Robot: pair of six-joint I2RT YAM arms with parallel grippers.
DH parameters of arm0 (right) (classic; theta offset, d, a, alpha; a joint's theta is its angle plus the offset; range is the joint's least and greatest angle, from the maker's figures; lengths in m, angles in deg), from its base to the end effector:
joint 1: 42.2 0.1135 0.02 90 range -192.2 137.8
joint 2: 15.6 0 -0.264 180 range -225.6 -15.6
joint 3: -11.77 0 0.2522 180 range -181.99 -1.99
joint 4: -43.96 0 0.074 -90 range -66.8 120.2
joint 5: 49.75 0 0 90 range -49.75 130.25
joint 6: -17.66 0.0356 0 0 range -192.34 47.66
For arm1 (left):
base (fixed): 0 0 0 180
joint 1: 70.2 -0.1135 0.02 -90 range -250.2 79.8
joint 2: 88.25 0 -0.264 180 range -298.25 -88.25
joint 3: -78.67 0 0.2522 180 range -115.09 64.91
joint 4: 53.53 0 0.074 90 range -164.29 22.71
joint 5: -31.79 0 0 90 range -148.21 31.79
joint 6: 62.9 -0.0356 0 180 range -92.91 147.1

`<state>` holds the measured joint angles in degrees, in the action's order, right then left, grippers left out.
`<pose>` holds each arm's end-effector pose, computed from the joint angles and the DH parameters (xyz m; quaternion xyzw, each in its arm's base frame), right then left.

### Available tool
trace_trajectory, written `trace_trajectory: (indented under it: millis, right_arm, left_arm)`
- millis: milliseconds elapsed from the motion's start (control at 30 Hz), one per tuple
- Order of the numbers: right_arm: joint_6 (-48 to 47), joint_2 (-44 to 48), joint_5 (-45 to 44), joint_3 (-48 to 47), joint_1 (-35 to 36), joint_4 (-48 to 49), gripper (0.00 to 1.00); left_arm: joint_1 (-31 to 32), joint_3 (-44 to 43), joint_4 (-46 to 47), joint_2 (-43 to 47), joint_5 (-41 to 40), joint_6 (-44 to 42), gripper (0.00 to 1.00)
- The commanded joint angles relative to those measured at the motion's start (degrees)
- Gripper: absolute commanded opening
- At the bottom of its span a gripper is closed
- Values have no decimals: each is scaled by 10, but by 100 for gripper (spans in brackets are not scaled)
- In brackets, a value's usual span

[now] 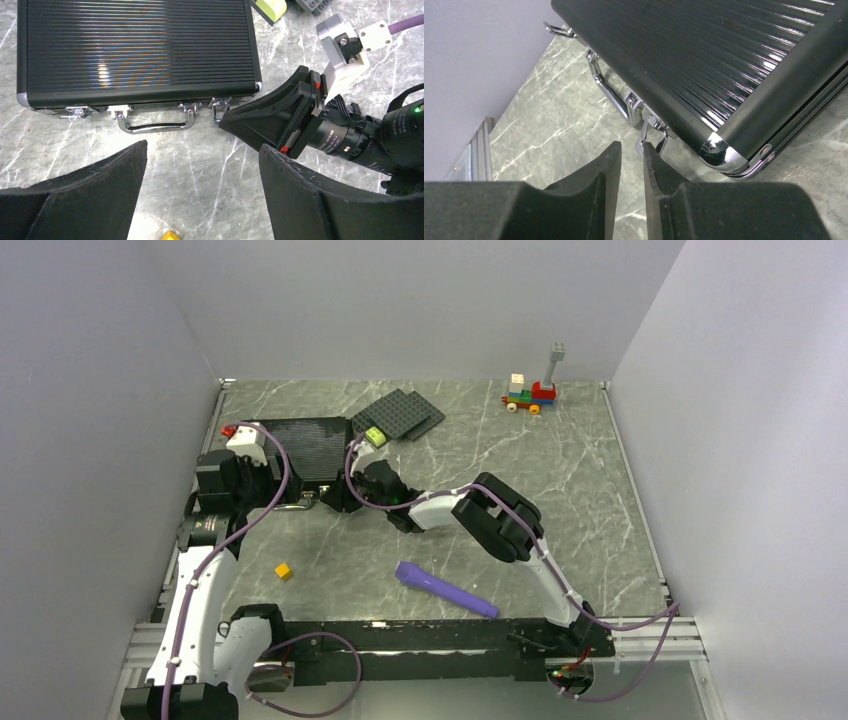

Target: Pack up texas hold em set

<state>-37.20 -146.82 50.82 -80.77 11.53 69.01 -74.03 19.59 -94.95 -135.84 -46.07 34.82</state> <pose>0.2886 0.4044 0.1288 -0.1826 0.7632 0.4827 0.3889 0.1835 0.0048 0.3044 -0.0340 0.8618 -0.1084 0.4943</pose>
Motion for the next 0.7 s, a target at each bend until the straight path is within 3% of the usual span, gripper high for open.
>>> trace_trajectory:
  millis: [0,667]
  right_arm:
    - [2,-13,-22,-3,-2,-4,27]
    - [-37,-2,-79,36,5,6,26]
  left_arm:
    - [0,-2,16,4,8,-3,86]
    - [-9,0,17,-11,12,6,88]
